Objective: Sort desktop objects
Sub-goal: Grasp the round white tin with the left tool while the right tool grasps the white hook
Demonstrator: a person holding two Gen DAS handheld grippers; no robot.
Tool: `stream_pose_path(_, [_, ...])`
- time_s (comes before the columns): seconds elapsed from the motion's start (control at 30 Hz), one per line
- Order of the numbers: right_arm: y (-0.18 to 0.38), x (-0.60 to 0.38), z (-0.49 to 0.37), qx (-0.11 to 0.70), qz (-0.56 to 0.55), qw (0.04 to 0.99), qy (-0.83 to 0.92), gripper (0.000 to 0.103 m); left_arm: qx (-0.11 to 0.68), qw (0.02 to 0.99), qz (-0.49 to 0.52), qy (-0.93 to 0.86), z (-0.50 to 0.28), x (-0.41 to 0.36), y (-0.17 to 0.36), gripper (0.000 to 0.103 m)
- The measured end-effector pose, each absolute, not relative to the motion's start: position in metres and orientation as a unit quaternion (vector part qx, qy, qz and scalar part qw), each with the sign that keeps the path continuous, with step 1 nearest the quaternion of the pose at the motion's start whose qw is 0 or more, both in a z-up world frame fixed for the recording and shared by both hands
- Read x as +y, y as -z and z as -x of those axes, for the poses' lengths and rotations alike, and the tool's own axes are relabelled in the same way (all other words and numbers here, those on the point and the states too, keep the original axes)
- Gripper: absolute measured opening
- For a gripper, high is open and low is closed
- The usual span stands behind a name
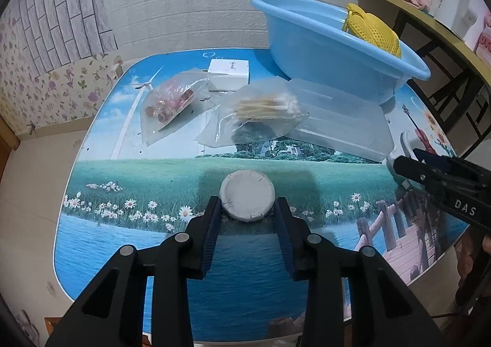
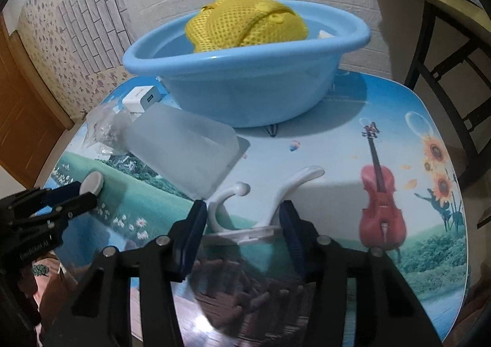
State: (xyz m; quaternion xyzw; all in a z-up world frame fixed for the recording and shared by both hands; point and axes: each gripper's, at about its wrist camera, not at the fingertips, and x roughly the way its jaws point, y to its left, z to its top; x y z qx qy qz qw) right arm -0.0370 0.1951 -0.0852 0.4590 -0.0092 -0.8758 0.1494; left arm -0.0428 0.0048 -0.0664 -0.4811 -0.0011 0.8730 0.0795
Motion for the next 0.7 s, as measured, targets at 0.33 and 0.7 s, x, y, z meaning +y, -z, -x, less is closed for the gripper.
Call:
stream_pose_path(0.33, [0.084,0.211,0.022,0.020,-0.443,0.162,0.882,0.048,0.004,0.078,0.477,-0.876,0.039,0.000,0.064,0.034])
stream_pose_path(0.7, [0.083,0.206,0.014,0.054,-0.444,0.169,0.878,0.075,0.000,0.089,0.466,-0.880,0.041,-0.001,0.068,0.035])
